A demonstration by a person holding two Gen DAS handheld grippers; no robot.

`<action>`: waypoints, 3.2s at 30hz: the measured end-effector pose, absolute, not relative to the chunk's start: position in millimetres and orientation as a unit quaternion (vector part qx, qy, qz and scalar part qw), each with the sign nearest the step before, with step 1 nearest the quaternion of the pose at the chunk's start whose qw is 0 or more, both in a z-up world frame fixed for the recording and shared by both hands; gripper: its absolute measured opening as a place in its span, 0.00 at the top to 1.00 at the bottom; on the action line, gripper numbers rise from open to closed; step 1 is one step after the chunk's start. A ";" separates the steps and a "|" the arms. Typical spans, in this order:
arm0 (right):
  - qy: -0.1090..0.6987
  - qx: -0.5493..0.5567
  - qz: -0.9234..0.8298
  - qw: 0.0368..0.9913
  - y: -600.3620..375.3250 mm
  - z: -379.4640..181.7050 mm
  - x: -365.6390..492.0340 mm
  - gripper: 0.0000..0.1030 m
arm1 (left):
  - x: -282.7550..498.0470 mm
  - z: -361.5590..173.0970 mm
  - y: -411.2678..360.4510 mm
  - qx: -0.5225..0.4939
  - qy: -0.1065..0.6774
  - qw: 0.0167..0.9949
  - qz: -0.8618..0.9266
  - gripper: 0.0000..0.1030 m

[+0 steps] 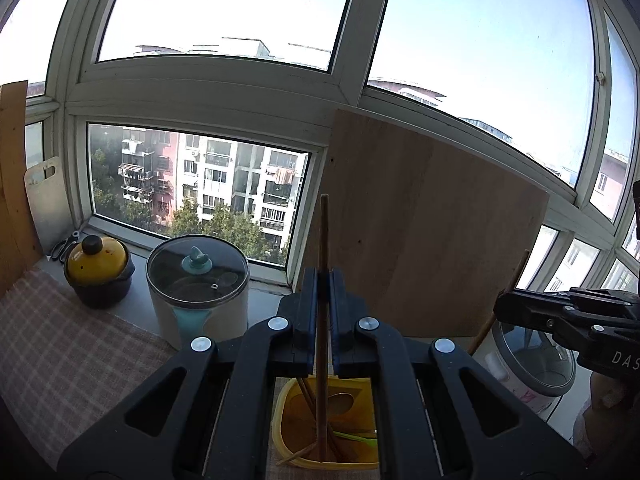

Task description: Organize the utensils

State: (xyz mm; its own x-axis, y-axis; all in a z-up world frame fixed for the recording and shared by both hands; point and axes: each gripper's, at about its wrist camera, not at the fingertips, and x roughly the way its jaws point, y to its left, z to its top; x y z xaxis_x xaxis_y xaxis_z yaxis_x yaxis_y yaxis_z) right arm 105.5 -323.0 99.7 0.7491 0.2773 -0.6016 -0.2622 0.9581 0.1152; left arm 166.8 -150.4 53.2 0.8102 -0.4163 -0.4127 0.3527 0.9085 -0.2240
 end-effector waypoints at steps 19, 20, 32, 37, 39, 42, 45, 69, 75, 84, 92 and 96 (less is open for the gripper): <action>0.363 0.034 0.124 0.923 -344.4 64.8 134.7 0.98 | 195.6 18.6 -157.5 -0.040 0.266 0.943 -0.196 0.97; 0.365 0.034 0.124 0.922 -344.3 63.3 136.0 0.98 | 194.9 18.0 -157.6 -0.038 0.266 0.943 -0.196 0.97; 0.391 0.036 0.120 0.912 -341.1 39.2 146.1 0.98 | 185.3 6.7 -149.7 -0.028 0.283 0.937 -0.201 0.97; 0.397 0.025 0.122 0.909 -334.0 30.4 143.6 0.98 | 179.6 1.3 -145.6 -0.023 0.291 0.935 -0.203 0.97; 0.400 0.023 0.123 0.908 -331.7 27.0 142.6 0.98 | 178.1 0.6 -144.3 -0.021 0.294 0.934 -0.204 0.97; 0.407 0.023 0.120 0.905 -330.7 21.4 141.6 0.98 | 173.2 1.1 -143.3 -0.019 0.297 0.932 -0.207 0.97; 0.413 0.024 0.118 0.903 -330.6 16.7 142.4 0.97 | 169.3 1.5 -142.6 -0.019 0.301 0.929 -0.214 0.97; 0.373 -0.010 0.093 0.923 -317.9 36.5 99.7 0.67 | 101.1 26.3 -112.3 -0.010 0.295 0.933 -0.207 0.76; 0.352 -0.023 0.094 0.931 -311.1 47.5 79.7 0.56 | 79.7 30.0 -109.3 0.003 0.294 0.934 -0.203 0.58; 0.328 -0.035 0.080 0.941 -303.5 50.5 59.7 0.27 | 56.1 33.6 -100.6 0.008 0.290 0.939 -0.187 0.26; 0.313 -0.039 0.070 0.946 -298.7 50.8 49.3 0.10 | 44.0 29.7 -100.4 0.031 0.296 0.940 -0.165 0.09; 0.306 -0.038 0.059 0.949 -297.3 49.7 44.8 0.02 | 39.0 26.2 -101.9 0.048 0.300 0.939 -0.162 0.05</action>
